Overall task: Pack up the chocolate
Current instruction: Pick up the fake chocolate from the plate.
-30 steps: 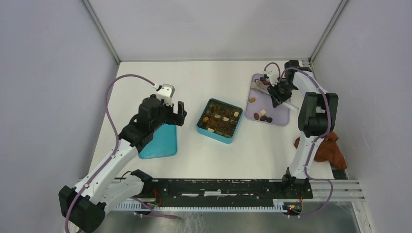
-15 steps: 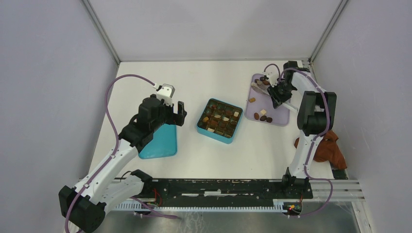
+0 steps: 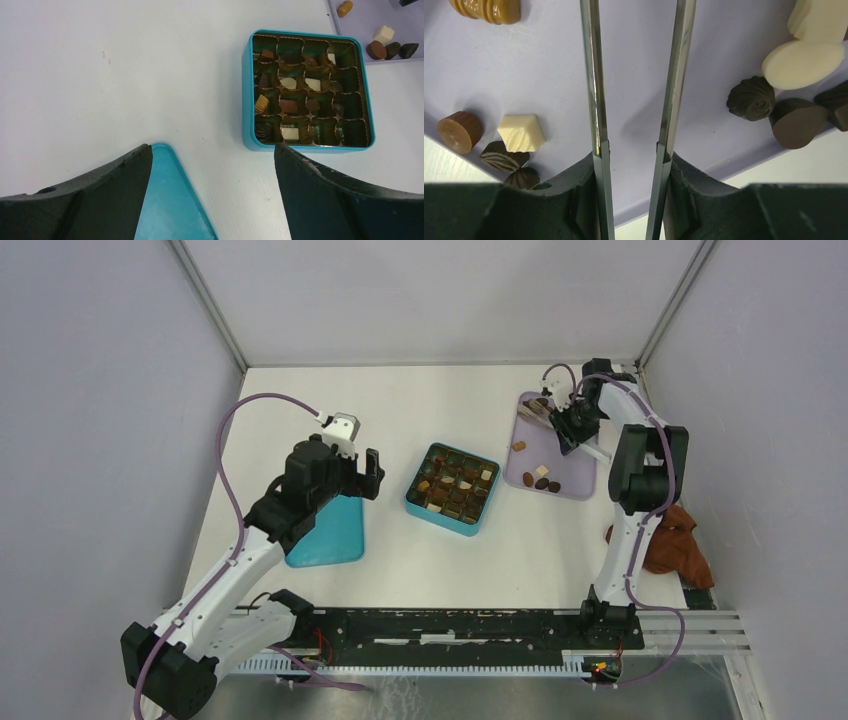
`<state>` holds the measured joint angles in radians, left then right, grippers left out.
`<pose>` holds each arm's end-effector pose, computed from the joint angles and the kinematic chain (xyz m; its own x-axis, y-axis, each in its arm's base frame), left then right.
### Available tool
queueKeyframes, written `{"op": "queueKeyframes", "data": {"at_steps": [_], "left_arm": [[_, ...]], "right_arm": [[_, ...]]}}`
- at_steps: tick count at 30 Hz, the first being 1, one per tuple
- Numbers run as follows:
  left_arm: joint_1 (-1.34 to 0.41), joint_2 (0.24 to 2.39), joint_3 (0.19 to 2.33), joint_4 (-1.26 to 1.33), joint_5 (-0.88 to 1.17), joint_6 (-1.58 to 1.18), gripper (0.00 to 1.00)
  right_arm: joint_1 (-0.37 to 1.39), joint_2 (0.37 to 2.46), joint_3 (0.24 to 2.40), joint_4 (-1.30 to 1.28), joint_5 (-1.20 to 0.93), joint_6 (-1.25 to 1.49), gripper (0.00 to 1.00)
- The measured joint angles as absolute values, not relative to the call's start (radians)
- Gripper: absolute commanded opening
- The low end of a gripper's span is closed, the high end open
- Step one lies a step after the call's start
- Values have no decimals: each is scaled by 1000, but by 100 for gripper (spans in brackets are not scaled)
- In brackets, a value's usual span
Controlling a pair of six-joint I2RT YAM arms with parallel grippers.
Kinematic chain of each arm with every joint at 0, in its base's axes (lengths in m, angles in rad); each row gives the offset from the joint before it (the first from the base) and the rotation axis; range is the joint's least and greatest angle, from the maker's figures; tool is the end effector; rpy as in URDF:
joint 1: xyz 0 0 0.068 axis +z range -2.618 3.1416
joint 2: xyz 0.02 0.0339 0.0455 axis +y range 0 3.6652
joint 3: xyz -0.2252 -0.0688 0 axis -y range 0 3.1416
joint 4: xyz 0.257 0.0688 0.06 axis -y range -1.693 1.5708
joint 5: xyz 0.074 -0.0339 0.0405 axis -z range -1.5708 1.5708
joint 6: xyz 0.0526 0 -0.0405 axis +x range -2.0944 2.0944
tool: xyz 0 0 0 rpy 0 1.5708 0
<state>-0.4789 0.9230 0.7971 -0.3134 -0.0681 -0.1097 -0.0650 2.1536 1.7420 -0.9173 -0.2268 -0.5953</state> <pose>0.2334 -0.1171 0.2665 -0.4195 0.0948 -0.9028 0.3613 0.9298 -0.0703 0.4333 -0.0164 0.1321 -0.8075 -0.4950 -0.3208 -0.5354 0.8433 0.0464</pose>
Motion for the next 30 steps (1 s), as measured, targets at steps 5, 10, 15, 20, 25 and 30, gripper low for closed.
{"op": "queueKeyframes", "data": {"at_steps": [5, 10, 15, 20, 25, 30], "left_arm": [[-479, 923, 797, -313, -68, -110, 96], [-479, 924, 797, -313, -68, -110, 96], [-479, 928, 797, -313, -68, -110, 96], [-479, 929, 797, -313, -68, -110, 96], [-479, 929, 797, -313, -68, -110, 96], [-479, 929, 797, -313, -68, -110, 96]], "right_arm": [[-60, 2180, 1765, -923, -227, -595, 43], [-59, 2193, 1776, -933, -226, -595, 41], [-59, 2195, 1782, -934, -229, -594, 21], [-59, 2194, 1782, -931, -233, -595, 7], [-59, 2171, 1739, -915, -236, -596, 4], [-62, 2113, 1682, -910, -243, -599, 3]]}}
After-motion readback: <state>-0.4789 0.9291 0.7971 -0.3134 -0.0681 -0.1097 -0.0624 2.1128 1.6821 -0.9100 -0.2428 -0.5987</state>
